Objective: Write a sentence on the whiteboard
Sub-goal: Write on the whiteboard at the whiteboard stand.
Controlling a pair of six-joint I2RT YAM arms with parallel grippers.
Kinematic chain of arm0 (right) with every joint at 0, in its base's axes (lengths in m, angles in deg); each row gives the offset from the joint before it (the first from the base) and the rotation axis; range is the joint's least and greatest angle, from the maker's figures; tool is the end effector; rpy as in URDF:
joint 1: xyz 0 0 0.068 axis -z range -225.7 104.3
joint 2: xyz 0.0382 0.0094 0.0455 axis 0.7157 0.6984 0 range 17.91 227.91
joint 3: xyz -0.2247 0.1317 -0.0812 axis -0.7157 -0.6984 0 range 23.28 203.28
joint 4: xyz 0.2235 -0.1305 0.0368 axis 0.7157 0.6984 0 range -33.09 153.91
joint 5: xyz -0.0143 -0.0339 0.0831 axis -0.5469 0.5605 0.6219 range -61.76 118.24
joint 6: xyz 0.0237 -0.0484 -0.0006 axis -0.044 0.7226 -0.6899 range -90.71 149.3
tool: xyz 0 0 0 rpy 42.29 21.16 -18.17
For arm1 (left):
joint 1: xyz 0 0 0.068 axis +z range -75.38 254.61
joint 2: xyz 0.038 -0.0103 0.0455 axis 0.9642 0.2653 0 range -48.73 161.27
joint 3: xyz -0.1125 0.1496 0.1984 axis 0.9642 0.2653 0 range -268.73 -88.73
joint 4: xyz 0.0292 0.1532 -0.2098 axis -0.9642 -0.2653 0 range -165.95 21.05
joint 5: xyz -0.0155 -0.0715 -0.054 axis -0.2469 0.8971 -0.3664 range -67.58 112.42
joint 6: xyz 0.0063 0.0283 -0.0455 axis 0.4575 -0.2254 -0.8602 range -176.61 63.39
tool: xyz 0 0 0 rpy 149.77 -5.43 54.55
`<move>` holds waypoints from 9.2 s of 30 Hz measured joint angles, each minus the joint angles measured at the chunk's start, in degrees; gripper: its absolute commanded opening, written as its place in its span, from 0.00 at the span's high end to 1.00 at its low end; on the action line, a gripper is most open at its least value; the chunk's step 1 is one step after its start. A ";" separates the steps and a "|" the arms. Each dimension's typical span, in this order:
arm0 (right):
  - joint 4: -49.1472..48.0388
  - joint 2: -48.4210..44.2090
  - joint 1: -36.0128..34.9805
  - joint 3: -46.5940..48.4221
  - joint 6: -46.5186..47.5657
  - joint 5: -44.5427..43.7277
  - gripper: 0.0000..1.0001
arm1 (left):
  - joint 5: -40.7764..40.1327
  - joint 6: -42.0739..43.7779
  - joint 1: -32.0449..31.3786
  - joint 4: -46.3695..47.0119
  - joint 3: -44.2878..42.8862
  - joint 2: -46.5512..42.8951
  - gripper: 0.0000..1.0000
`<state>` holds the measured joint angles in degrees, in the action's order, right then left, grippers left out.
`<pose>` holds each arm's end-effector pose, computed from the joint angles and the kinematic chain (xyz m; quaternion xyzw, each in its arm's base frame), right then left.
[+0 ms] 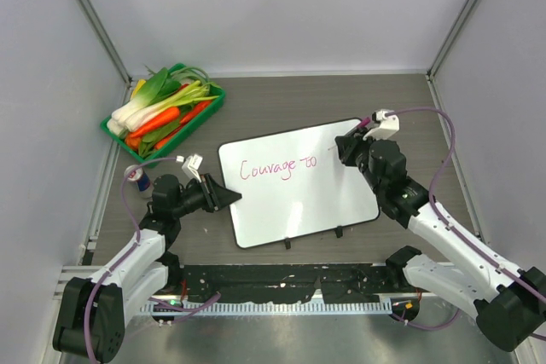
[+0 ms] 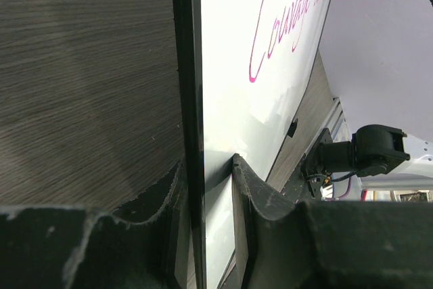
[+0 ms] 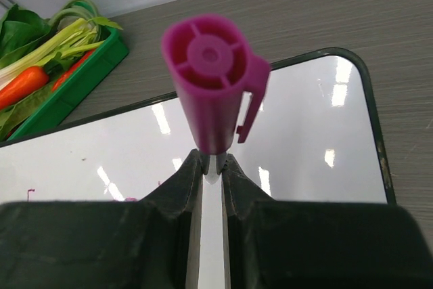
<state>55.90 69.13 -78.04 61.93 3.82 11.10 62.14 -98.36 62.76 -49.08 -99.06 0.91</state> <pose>0.1852 0.1048 0.3029 0.0482 0.7703 0.2012 0.6032 0.1639 -0.0577 0.1721 -0.0084 0.7924 -0.4925 0.3598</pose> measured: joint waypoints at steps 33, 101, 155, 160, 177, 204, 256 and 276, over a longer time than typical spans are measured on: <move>-5.07 8.02 2.73 0.04 -0.26 2.08 0.99 | -0.02 -0.02 0.00 0.00 0.00 -0.02 1.00; -0.57 1.64 2.73 -1.77 -0.55 3.52 0.99 | 0.00 0.00 0.00 0.02 0.00 0.00 1.00; -0.28 5.70 2.73 -0.61 -0.17 1.05 0.98 | 0.00 -0.04 0.00 0.07 0.00 0.26 1.00; -0.24 5.35 2.73 -1.18 -0.26 2.60 0.99 | 0.00 -0.04 0.00 0.07 0.00 0.26 1.00; 1.33 1.68 2.73 -4.28 -0.63 2.84 0.99 | 0.00 -0.07 0.00 0.07 0.00 0.26 1.00; 2.84 1.16 2.73 -1.44 1.16 -2.27 0.98 | 0.07 -0.04 0.00 0.07 0.00 0.26 1.00; 1.40 2.84 2.84 -2.60 0.24 -2.60 0.98 | 0.33 -0.07 0.00 0.07 0.00 0.22 1.00; 2.01 1.75 2.82 -3.32 0.31 -2.67 0.99 | 0.42 -0.09 0.00 0.07 0.00 0.22 1.00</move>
<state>57.91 70.88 -75.22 58.61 4.13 8.43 62.56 -98.45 62.76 -49.01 -99.06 1.13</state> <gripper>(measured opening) 0.166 0.285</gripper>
